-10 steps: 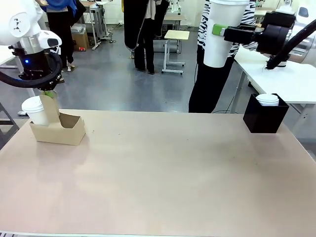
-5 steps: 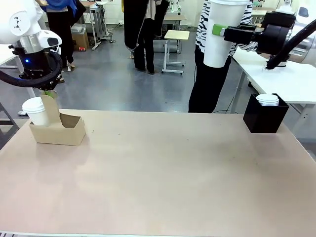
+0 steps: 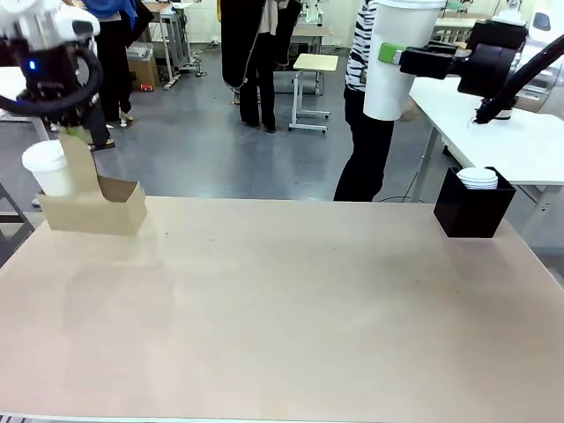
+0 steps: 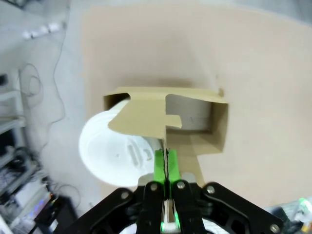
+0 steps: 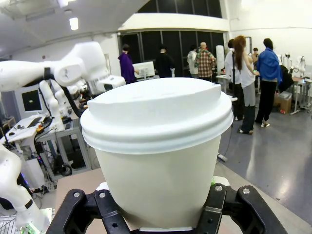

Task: Pour a drink into a cup and package it in a carrier.
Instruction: Position the Cup Carrier in the center of the table.

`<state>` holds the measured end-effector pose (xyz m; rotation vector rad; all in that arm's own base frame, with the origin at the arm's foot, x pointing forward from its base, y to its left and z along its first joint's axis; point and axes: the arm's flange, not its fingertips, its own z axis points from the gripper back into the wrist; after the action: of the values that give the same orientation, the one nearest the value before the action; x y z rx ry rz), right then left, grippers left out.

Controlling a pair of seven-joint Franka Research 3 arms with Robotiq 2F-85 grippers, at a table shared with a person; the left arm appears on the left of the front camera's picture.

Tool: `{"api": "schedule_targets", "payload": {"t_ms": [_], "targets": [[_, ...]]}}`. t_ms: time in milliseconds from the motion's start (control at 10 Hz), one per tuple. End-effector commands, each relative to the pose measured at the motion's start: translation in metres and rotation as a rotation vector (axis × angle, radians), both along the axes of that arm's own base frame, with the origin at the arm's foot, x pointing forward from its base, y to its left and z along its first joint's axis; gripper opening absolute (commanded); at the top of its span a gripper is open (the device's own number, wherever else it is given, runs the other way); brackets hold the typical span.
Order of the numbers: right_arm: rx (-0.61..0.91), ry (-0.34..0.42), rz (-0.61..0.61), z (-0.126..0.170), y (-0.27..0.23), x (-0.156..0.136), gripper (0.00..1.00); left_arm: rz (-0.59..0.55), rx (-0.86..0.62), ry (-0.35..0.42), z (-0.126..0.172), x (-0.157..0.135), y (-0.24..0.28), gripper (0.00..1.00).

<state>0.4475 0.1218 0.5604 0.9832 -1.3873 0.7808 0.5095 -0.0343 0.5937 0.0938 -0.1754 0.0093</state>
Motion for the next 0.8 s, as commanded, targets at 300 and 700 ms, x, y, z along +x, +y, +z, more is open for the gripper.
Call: {"api": "schedule_targets", "payload": {"t_ms": [300, 700], "targets": [[0.009, -0.017, 0.003, 0.004, 0.002, 0.002, 0.6, -0.004, 0.042, 0.004, 0.068, -0.06, -0.168, 0.02], [0.009, -0.017, 0.003, 0.004, 0.002, 0.002, 0.6, -0.067, -0.005, 0.023, 0.02, -0.097, -0.301, 0.02]]}}
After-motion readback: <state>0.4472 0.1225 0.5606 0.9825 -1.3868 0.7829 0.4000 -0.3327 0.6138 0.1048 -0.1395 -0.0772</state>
